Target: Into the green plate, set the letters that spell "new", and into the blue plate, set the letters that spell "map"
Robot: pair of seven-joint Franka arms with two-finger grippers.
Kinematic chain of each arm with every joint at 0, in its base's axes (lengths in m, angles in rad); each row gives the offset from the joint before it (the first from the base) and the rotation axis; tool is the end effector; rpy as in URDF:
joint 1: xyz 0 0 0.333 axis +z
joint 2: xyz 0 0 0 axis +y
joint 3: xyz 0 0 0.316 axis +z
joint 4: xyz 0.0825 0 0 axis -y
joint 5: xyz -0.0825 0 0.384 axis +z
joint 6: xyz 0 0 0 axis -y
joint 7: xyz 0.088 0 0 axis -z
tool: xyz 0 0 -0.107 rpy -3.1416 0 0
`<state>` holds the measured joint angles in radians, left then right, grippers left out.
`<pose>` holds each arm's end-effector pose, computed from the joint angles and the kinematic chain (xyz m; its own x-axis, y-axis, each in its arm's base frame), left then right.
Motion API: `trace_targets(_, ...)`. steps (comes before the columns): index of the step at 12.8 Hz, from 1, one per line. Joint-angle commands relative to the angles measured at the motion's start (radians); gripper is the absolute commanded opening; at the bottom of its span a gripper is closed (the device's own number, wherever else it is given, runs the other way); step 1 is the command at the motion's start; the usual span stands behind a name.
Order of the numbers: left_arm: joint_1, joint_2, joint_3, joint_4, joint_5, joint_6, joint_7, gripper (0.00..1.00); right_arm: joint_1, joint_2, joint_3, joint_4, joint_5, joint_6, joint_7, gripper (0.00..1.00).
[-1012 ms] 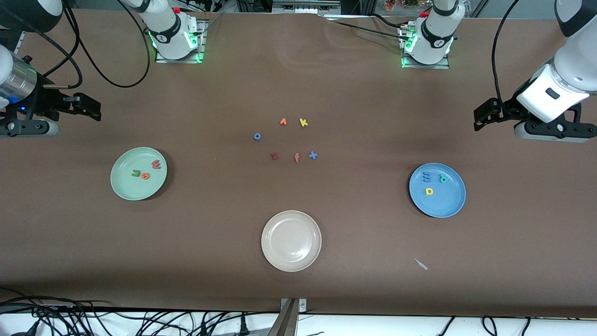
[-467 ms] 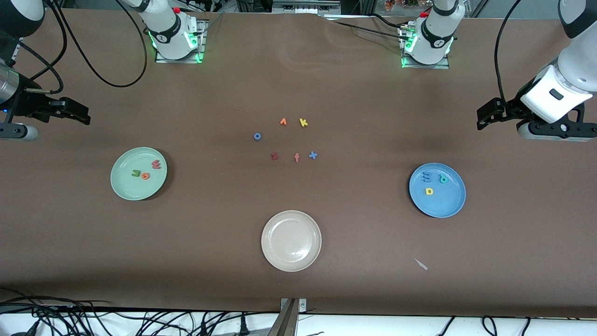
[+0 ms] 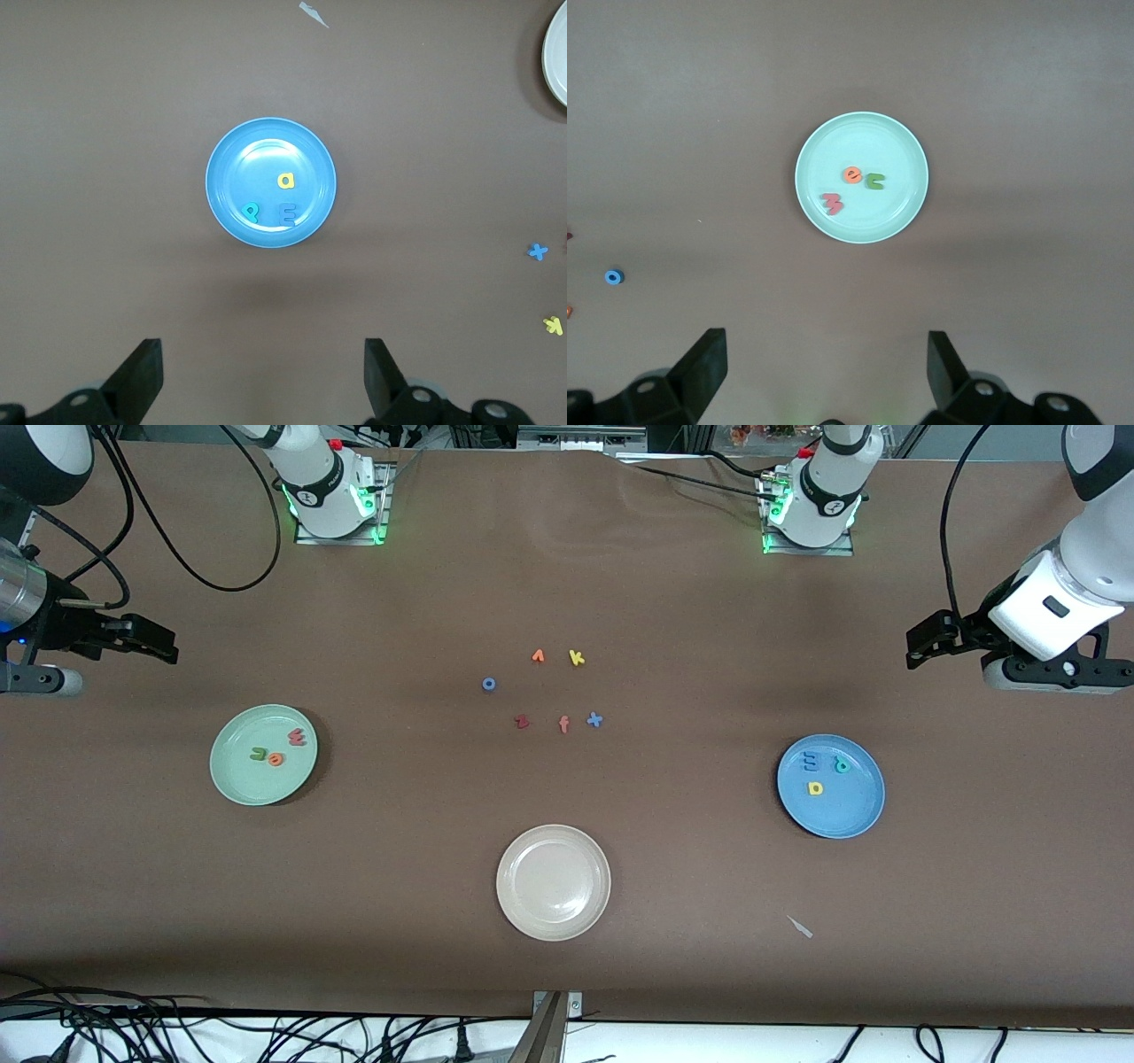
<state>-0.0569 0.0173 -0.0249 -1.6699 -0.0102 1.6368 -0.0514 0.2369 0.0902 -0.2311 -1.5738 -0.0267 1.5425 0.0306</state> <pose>0.5595 -0.0468 0.5736 0.9983 -0.0296 -0.0509 -0.0293 -0.9995 0.0080 0.5744 0.0058 0.5712 0.9927 -0.0271 -0.1173 -0.0213 -0.9985 0.0508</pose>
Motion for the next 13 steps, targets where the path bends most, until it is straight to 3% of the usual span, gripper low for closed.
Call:
trace_targets(1, -0.006, 0.007, 0.008, 0.024, -0.016, -0.022, 0.025, 1.00, -0.010, -0.007, 0.009, -0.006, 0.013, -0.007, -0.011, 1.00)
trace_targets(13, -0.006, 0.007, 0.005, 0.025, -0.016, -0.023, 0.025, 1.00, -0.010, 0.000, 0.009, -0.005, 0.017, 0.013, -0.011, 1.00)
